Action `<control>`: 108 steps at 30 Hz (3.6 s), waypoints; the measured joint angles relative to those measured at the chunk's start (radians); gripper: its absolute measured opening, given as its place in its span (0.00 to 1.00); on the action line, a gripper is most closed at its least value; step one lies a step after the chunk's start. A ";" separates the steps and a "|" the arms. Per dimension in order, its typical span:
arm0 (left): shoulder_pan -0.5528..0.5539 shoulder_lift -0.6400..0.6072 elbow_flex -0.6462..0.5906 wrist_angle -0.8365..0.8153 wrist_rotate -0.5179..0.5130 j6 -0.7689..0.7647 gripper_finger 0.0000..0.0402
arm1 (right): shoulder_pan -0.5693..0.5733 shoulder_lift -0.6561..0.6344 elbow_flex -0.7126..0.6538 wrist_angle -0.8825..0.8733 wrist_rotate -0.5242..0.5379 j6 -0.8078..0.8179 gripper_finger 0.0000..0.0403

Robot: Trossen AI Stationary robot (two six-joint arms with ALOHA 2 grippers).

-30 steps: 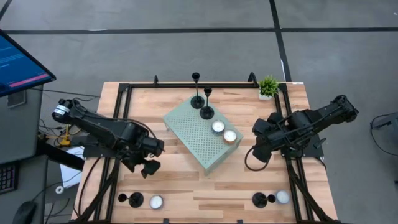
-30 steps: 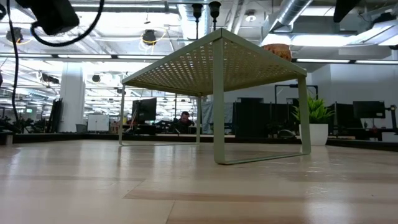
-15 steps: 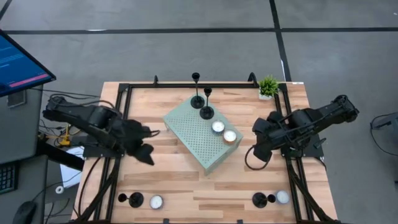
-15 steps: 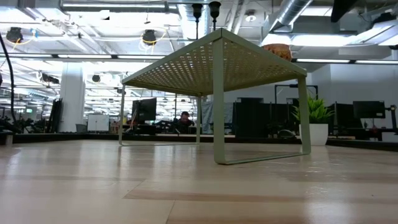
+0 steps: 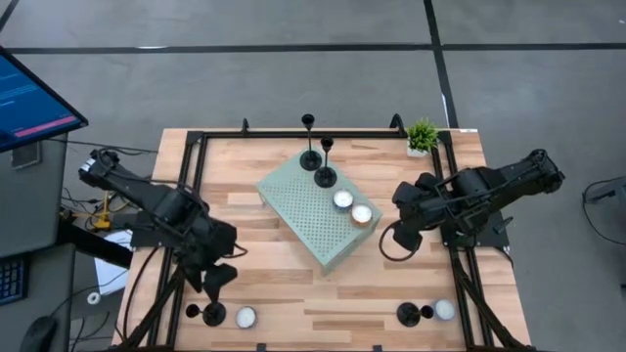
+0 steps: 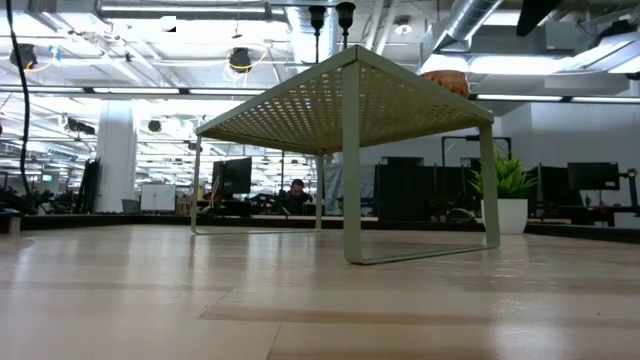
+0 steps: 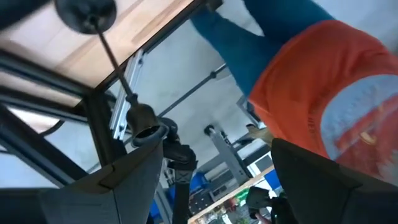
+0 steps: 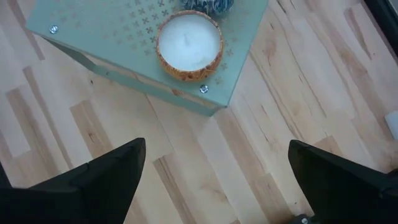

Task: Pick & Place candle stick holders
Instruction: Put the left black candle holder on the shelf

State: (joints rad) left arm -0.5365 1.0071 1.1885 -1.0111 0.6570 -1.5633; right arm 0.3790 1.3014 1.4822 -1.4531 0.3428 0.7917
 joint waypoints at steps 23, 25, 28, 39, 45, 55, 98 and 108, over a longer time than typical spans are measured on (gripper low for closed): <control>-0.158 0.079 0.000 -0.078 -0.032 -0.282 0.75 | -0.022 0.000 0.000 0.008 0.005 -0.095 0.95; -0.161 0.089 0.000 -0.078 -0.032 -0.278 0.75 | -0.022 0.000 0.000 0.008 0.005 -0.095 0.95; -0.171 0.102 0.000 -0.077 -0.032 -0.266 0.75 | -0.021 0.000 0.000 0.007 0.005 -0.095 0.95; -0.172 0.132 -0.029 -0.081 -0.036 -0.192 0.75 | -0.021 0.000 0.000 0.007 0.002 -0.104 0.95; -0.172 0.125 -0.057 -0.080 -0.029 -0.180 0.75 | -0.021 0.000 0.000 0.007 -0.002 -0.114 0.95; -0.184 0.125 -0.057 -0.080 -0.009 -0.177 0.75 | -0.021 0.000 0.000 0.006 -0.002 -0.121 0.95; -0.220 0.147 -0.057 -0.061 -0.001 -0.215 0.68 | -0.055 0.000 0.000 -0.008 0.000 -0.167 0.95; -0.220 0.159 -0.057 -0.061 -0.001 -0.204 0.55 | -0.055 0.000 0.000 -0.008 0.000 -0.166 0.95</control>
State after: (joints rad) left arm -0.7563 1.1660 1.1313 -1.0719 0.6556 -1.7677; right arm 0.3244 1.3014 1.4826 -1.4612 0.3428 0.6254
